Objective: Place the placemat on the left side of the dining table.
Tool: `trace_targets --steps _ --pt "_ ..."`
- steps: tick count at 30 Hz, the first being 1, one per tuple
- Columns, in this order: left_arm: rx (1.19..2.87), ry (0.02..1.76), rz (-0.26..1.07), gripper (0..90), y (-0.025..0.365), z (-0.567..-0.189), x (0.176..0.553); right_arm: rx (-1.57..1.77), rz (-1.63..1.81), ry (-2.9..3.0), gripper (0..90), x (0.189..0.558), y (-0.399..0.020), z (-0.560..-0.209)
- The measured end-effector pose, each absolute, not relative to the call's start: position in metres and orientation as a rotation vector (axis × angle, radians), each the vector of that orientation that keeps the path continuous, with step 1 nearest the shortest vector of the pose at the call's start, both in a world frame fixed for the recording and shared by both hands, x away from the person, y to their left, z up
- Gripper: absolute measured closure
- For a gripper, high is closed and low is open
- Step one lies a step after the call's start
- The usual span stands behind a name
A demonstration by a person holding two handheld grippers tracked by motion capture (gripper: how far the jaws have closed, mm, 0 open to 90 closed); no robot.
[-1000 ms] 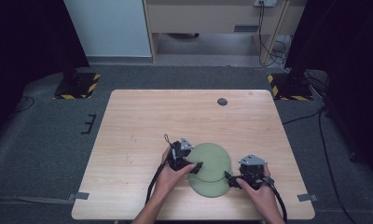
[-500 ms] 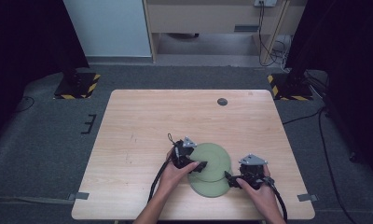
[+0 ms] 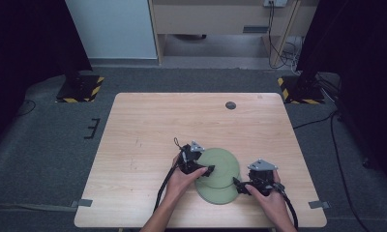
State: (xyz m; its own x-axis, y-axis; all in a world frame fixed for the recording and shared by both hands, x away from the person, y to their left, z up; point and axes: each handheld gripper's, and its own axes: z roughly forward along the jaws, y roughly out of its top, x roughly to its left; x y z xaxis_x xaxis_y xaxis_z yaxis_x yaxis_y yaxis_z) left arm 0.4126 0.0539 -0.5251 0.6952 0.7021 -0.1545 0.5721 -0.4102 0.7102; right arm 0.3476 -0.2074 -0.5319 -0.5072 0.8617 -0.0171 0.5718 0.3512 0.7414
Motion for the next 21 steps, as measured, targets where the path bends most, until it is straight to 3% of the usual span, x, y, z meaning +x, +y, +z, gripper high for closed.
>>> trace_targets --steps 11,14,21 --pt "2.040 0.993 0.223 33.1 0.062 -0.512 0.410 1.250 0.966 2.214 0.7 0.348 -0.207 -0.532" --pt "1.965 0.999 0.193 44.8 0.067 -0.505 0.409 1.250 0.966 2.215 0.7 0.348 -0.207 -0.532" --pt "1.921 0.980 0.149 58.0 0.067 -0.498 0.408 1.250 0.964 2.214 0.7 0.348 -0.207 -0.532"
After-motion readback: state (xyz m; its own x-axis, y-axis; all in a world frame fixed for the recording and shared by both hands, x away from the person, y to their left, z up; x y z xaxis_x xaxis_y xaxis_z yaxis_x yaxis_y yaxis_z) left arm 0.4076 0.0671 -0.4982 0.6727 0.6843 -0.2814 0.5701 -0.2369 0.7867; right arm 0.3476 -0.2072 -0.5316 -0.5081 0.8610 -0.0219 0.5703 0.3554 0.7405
